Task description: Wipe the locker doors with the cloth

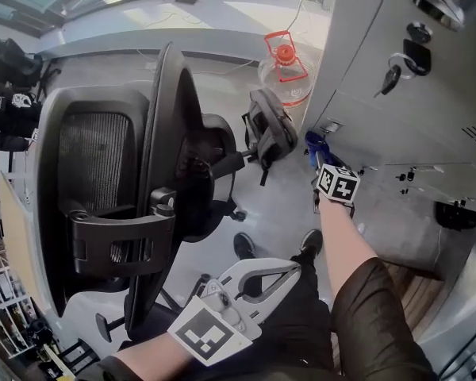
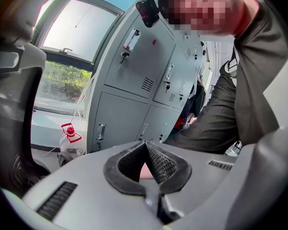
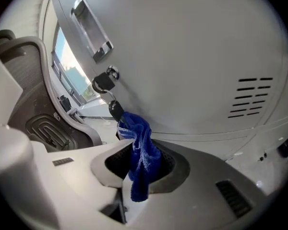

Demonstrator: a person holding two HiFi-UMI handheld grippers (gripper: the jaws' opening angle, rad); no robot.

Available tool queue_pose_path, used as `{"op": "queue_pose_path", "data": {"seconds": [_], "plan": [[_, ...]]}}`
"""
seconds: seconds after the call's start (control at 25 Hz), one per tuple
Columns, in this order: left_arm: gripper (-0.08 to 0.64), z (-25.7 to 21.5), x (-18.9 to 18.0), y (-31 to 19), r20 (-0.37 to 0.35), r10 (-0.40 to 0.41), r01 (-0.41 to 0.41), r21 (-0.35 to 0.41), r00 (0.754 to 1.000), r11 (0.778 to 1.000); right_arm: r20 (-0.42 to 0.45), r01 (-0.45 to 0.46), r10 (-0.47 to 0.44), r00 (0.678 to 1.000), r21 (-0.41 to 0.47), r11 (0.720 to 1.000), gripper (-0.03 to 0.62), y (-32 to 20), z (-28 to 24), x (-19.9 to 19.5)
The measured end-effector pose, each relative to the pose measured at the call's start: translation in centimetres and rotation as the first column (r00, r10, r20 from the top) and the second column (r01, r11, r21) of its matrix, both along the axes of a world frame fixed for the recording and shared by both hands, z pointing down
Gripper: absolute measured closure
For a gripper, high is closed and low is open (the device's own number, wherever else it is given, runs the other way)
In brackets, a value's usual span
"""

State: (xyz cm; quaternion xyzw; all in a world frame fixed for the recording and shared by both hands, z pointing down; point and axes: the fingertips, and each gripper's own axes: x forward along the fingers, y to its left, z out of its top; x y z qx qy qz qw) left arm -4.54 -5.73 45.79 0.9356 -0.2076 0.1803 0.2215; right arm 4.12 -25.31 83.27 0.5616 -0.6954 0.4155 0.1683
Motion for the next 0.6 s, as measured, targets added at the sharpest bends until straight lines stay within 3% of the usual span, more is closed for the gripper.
{"op": "queue_pose_path", "data": {"seconds": [0.16,0.36,0.6], "plan": [[0.552,0.8,-1.3,-0.1,0.014,-0.034,0.034,-0.010,0.999,0.999,-0.005,-0.019,0.019,1.000,-0.004,1.000,0.514,-1.7,0.8,-0.2],[0.552,1.2,-0.9,-1.0,0.011,-0.044,0.044,0.000,0.999,0.999,-0.028,-0.027,0.027,0.999,-0.004,1.000,0.515,-1.9,1.7,2.5],[0.552,1.3,1.7,-1.5,-0.004,-0.010,0.010,0.002,1.000,1.000,-0.062,-0.105,0.103,0.993,-0.032,0.994,0.514,0.7,2.0,9.3]]}}
